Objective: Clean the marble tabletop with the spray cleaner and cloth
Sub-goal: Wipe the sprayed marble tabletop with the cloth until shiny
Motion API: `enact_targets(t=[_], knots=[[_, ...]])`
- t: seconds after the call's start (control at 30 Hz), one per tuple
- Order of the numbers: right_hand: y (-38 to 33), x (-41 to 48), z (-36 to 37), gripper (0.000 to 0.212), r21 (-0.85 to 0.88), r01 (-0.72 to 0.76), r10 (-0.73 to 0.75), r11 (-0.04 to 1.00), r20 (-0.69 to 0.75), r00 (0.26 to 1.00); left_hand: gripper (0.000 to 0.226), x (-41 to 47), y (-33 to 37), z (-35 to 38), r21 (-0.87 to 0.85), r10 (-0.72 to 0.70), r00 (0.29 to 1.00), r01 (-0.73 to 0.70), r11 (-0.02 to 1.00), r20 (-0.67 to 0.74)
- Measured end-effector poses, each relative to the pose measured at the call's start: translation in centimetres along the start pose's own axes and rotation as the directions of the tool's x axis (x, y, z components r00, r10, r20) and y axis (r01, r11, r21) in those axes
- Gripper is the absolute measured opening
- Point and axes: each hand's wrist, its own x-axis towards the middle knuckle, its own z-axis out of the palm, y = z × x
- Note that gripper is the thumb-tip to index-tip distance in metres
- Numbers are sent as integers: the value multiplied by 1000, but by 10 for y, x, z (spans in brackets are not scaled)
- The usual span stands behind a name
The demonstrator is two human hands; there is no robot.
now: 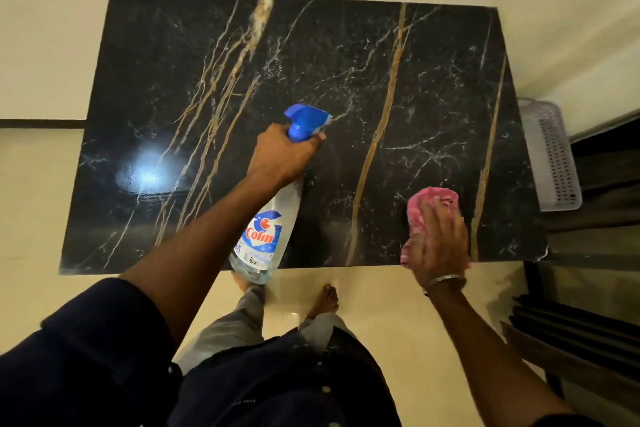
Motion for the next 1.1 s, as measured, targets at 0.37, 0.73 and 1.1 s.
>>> enact_targets(t=[0.37,0.73,1.1], knots=[[12,104,-12,58,33,-334,336,942,-100,937,32,20,27,4,4,25,999,-25,1000,-20],[-191,224,17,60,46,50,-49,998,-29,998,25,88,27,-54,-30,-5,998,3,1000,-65],[-337,218,41,66,3,545,-537,838,180,824,23,128,19,-124,-52,40,988,-49,997,-152]])
